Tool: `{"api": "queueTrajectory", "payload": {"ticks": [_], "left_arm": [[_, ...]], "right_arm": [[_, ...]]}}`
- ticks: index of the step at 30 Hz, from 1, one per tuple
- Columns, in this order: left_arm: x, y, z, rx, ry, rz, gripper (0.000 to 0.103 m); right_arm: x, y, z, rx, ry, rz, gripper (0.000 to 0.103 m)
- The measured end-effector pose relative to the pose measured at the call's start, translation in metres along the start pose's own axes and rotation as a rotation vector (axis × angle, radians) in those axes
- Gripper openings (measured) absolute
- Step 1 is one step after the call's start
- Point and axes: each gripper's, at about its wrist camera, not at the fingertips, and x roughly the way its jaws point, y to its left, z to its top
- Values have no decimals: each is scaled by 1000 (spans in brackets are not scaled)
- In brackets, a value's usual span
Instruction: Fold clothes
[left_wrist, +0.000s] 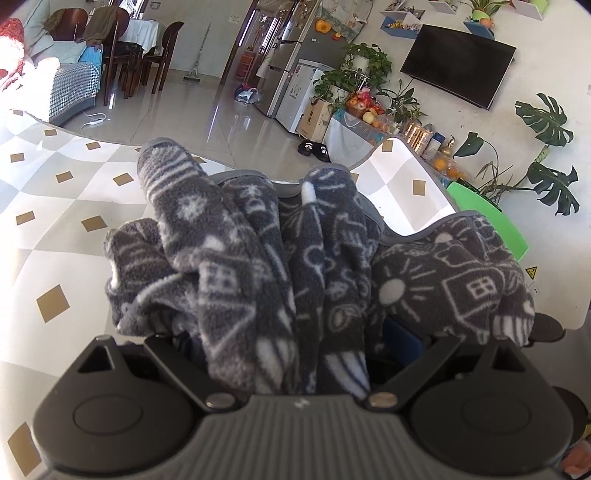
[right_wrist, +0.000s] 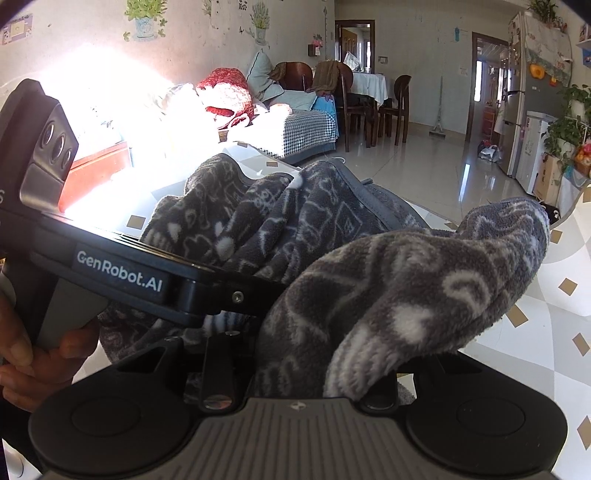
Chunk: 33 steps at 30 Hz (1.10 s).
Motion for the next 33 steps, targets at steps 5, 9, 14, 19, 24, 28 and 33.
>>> {"api": "queueTrajectory", "payload": {"ticks": [5, 9, 14, 19, 24, 28, 33], "left_arm": [[-10, -3, -2, 6, -19, 2, 95], [-17, -5, -4, 15, -35, 6, 95], [-23, -5, -9, 20, -41, 11, 95], [-28, -5, -16, 15, -43, 13, 95], [-35, -7, -21, 18, -49, 17, 95], [-39, -6, -24, 13, -49, 18, 95], [-44, -4, -27, 7, -50, 20, 95]], "right_arm": [[-6, 4, 0, -9, -13, -4, 36], [-10, 8, -1, -14, -22, -6, 36], [-15, 12, -6, -15, -26, -12, 36], [-19, 15, -8, -18, -25, -15, 36], [-24, 18, -8, -17, -29, -16, 36], [-26, 20, -9, -18, -28, -14, 36], [-28, 20, -10, -19, -28, -12, 36]]}}
